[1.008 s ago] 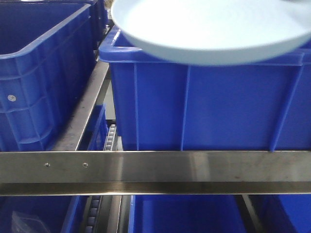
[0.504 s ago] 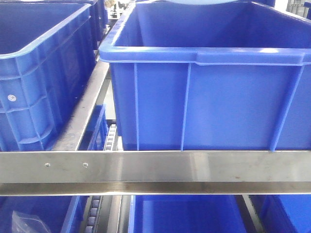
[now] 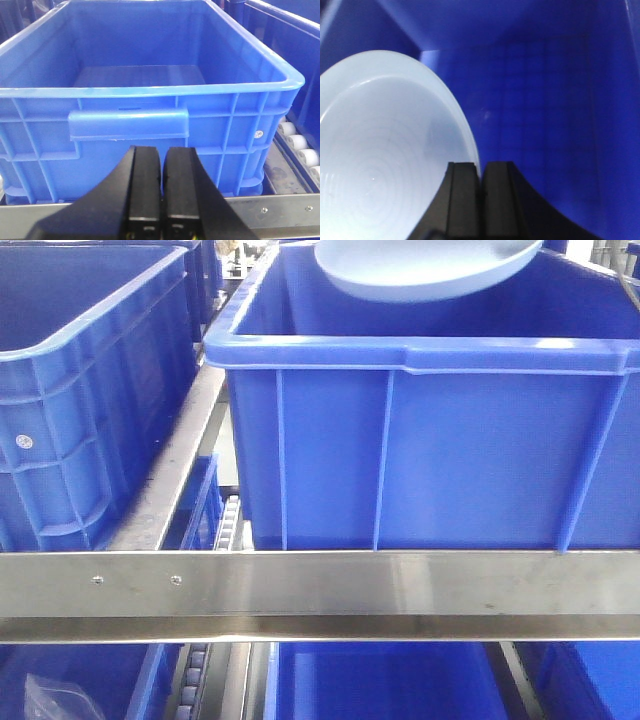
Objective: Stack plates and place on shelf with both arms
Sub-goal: 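Lower the plate into the blue crate with the right gripper, then open the right gripper and release the plate in the crate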
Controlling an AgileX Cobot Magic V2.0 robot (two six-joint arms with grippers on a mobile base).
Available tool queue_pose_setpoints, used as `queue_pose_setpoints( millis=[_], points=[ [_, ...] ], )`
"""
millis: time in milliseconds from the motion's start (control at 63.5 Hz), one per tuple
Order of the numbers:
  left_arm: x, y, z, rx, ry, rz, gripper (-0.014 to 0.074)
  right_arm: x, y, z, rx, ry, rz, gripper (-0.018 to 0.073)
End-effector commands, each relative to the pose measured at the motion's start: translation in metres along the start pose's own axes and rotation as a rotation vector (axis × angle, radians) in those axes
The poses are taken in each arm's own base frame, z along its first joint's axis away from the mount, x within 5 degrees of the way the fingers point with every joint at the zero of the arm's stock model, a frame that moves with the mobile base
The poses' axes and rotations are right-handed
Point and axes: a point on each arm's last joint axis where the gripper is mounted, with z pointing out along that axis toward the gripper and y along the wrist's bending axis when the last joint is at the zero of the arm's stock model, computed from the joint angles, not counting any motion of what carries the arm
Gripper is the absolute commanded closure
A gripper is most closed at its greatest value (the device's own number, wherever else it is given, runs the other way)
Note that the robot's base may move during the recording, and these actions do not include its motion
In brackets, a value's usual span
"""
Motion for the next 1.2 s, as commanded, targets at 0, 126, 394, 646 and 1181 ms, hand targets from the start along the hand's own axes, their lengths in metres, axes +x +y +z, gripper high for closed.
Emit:
queue_pose_setpoints(
  millis=[0, 126, 394, 646, 1181],
  points=[
    [-0.001, 0.000, -0.001, 0.008, -0.082, -0.008, 0.0495, -0.030, 0.005, -0.008, -0.022, -0.157, 0.002, 0.0503],
    [-0.001, 0.000, -0.001, 0.008, -0.082, -0.008, 0.0495, -0.031, 0.003, 0.014, -0.017, -0.134, 0.003, 0.0503],
    [-0.001, 0.000, -0.001, 0.008, -0.082, -0.008, 0.0495, -0.015, -0.006, 0.050, 0.010, -0.064, -0.002, 0.0503],
    [-0.001, 0.000, -0.001, 0.008, -0.082, -0.008, 0.0495, -0.005, -0.011, 0.066, 0.021, -0.021, 0.002, 0.0503],
    [-0.001, 0.000, -0.001, 0.008, -0.082, -0.008, 0.0495, -0.002, -0.012, 0.072, 0.026, -0.013, -0.037, 0.0108]
  ],
)
